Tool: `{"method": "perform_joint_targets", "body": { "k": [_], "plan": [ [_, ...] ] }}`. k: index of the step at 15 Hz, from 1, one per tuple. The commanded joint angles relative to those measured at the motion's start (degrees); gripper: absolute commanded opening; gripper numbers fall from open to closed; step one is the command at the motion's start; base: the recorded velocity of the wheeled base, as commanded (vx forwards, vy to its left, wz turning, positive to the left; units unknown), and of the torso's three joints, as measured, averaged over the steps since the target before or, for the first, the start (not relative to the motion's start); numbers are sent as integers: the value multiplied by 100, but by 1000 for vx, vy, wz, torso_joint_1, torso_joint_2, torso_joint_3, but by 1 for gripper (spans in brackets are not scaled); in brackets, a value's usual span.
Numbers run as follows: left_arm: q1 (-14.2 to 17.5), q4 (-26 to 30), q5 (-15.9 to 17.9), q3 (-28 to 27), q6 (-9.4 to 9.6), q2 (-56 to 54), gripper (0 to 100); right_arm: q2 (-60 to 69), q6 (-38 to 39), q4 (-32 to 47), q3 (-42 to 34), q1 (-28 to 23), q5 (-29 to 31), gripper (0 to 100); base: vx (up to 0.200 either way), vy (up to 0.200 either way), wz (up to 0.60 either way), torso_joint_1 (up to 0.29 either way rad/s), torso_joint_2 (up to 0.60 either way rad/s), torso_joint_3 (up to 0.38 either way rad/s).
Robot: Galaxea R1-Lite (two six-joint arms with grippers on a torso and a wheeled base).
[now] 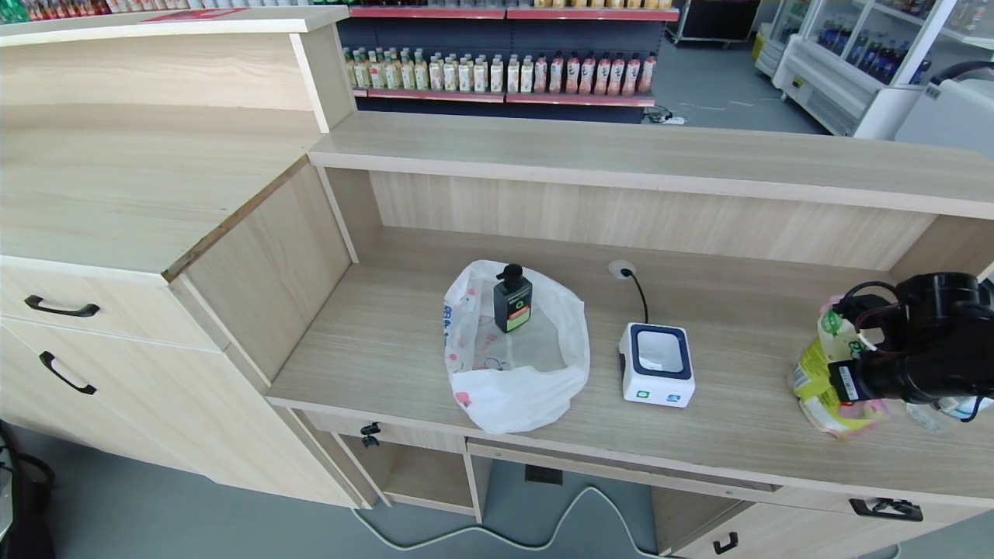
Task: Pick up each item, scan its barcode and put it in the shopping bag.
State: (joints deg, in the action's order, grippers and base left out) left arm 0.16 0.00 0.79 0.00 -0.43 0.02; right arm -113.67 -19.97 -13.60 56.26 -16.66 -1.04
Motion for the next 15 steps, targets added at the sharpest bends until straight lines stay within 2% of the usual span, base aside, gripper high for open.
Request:
{"method": "perform_joint_targets", "body": {
  "k": [1, 6, 8, 9, 11, 12, 13, 15],
  "plan": [
    [2, 0, 0, 0, -1, -2, 100, 398, 2, -19, -80, 49, -125, 0, 0, 0, 0, 0, 0, 0],
    [2, 0, 0, 0, -1, -2, 100, 3149, 2, -178, -537, 752, -1566, 0, 0, 0, 0, 0, 0, 0],
    [2, 0, 0, 0, -1, -2, 100, 4072, 239, -186, -493, 928, -2595, 0, 0, 0, 0, 0, 0, 0],
    [2, 0, 0, 0, -1, -2, 100, 4458, 274, -266, -520, 1113, -3333, 0, 0, 0, 0, 0, 0, 0],
    [2, 0, 0, 0, -1, -2, 100, 4555, 257, -617, -484, 1412, -4168, 0, 0, 0, 0, 0, 0, 0],
    [2, 0, 0, 0, -1, -2, 100, 4379, 230, -599, -256, 1737, -4150, 0, 0, 0, 0, 0, 0, 0],
    [2, 0, 0, 0, -10, -2, 100, 4256, 221, -494, 96, 2097, -3843, 0, 0, 0, 0, 0, 0, 0],
    [2, 0, 0, 0, -1, -2, 100, 4028, -60, -380, 755, 2765, -1997, 0, 0, 0, 0, 0, 0, 0]
  ]
}}
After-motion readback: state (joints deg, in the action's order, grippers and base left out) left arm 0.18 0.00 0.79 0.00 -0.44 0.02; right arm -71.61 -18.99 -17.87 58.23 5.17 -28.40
